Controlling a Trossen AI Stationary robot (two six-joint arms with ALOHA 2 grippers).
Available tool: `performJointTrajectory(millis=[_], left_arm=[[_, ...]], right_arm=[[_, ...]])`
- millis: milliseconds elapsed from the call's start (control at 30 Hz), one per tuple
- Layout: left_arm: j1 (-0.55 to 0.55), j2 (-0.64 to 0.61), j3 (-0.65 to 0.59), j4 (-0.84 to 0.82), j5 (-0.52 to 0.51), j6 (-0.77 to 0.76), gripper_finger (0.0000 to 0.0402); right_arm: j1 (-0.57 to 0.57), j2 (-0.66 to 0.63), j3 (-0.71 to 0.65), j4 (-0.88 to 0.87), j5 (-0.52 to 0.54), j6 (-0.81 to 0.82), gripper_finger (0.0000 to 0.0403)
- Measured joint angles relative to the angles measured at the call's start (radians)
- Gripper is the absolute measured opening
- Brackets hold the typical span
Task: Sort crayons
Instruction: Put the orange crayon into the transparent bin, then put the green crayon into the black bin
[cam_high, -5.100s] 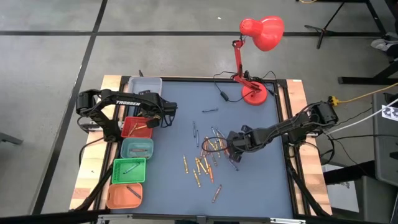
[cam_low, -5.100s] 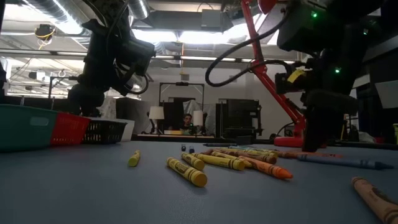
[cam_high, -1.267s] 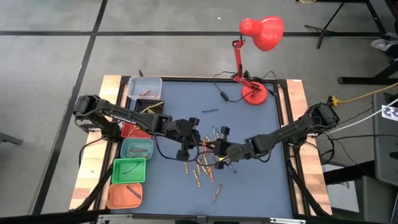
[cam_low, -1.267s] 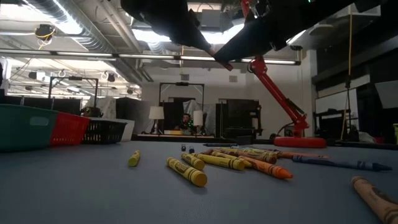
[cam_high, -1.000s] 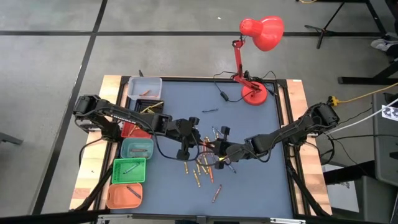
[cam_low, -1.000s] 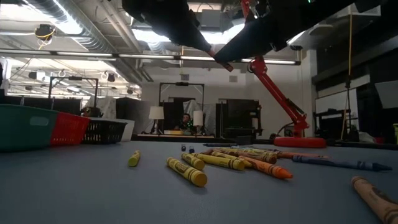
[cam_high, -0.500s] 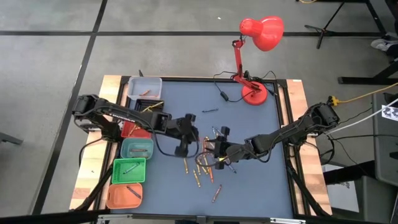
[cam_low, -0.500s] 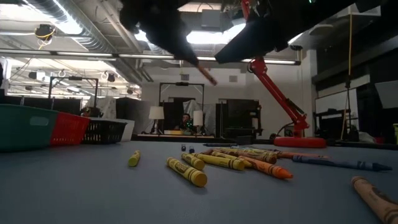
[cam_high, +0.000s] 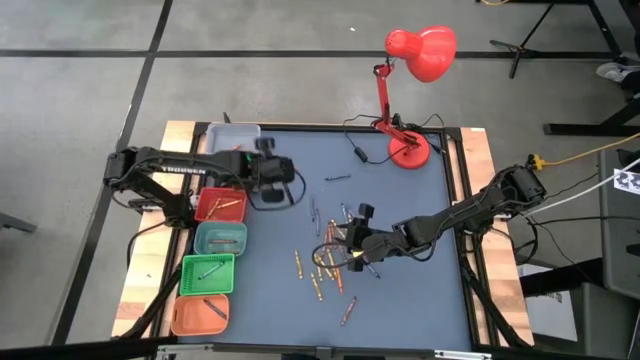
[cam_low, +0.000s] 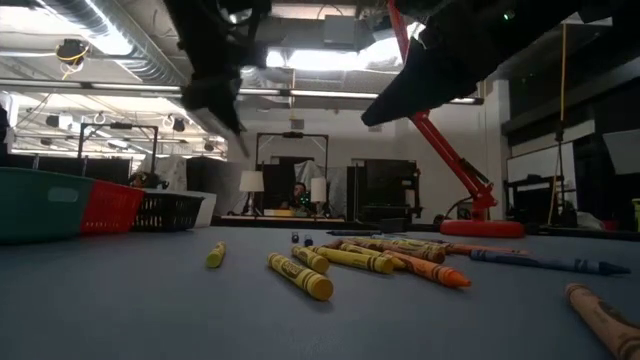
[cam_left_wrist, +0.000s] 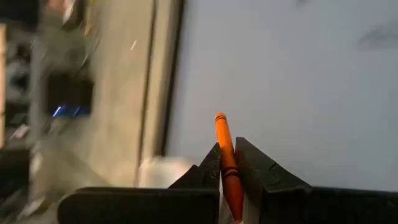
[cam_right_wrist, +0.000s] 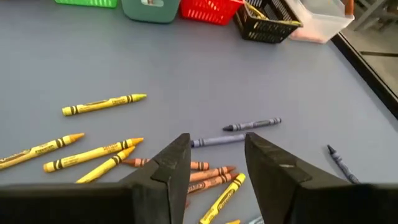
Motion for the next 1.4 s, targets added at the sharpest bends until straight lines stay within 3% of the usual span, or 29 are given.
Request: performJointTrajectory(millis=[200, 367, 667, 967, 1133, 1233, 1400], left_arm=[[0.174, -0.001, 0.000, -0.135, -0.040, -0.053, 0.0012], [0.330, -0.001, 0.000, -0.153, -0.038, -0.072, 0.0012], [0.536, -0.001, 0.000, -0.148, 0.088, -0.104, 0.0012], [0.595, -0.001, 0.000, -0.116, 0.092, -0.171, 0.0069], [0.582, 0.000, 0.000, -0.112, 0.101, -0.314, 0.0091], [0.564, 0.000, 0.000, -0.104, 0.184, -0.357, 0.0090], [0.513, 0.000, 0.000, -0.088, 0.411, -0.391, 0.0091]], right_arm=[[0.000, 0.000, 0.000, -0.025, 0.000, 0.017, 0.0150], [0.000, 0.000, 0.000, -0.026, 0.000, 0.017, 0.0150], [0.000, 0.000, 0.000, -0.027, 0.001, 0.017, 0.0150], [0.000, 0.000, 0.000, -0.027, 0.001, 0.016, 0.0150], [0.000, 0.000, 0.000, -0.027, 0.001, 0.016, 0.0150], [0.000, 0.000, 0.000, -0.027, 0.001, 0.016, 0.0150], [0.000, 0.000, -0.001, -0.027, 0.001, 0.016, 0.0150]])
